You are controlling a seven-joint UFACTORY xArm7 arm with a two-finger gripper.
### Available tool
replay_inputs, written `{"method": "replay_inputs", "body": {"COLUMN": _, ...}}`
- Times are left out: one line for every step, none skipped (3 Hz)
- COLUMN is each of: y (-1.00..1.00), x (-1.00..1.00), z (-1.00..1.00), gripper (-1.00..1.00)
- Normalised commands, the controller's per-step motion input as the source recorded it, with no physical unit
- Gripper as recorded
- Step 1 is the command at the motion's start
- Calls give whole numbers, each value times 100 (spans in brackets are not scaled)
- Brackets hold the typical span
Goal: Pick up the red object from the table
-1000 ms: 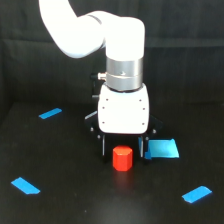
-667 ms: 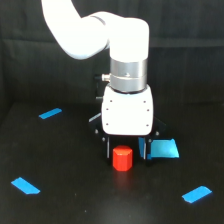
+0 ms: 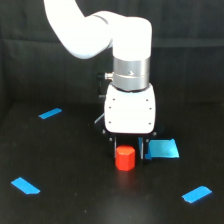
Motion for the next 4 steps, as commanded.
{"method": "replay_inputs", "body": {"y": 5, "x": -2, "z": -10, "gripper": -96}}
{"method": "replay_inputs", "body": {"y": -8, "x": -1, "z": -9, "gripper": -98}}
{"method": "replay_inputs", "body": {"y": 7, "x": -33, "z": 96, "gripper": -100}}
{"method": "replay_inputs", "body": {"y": 8, "x": -39, "z": 91, "gripper": -97}}
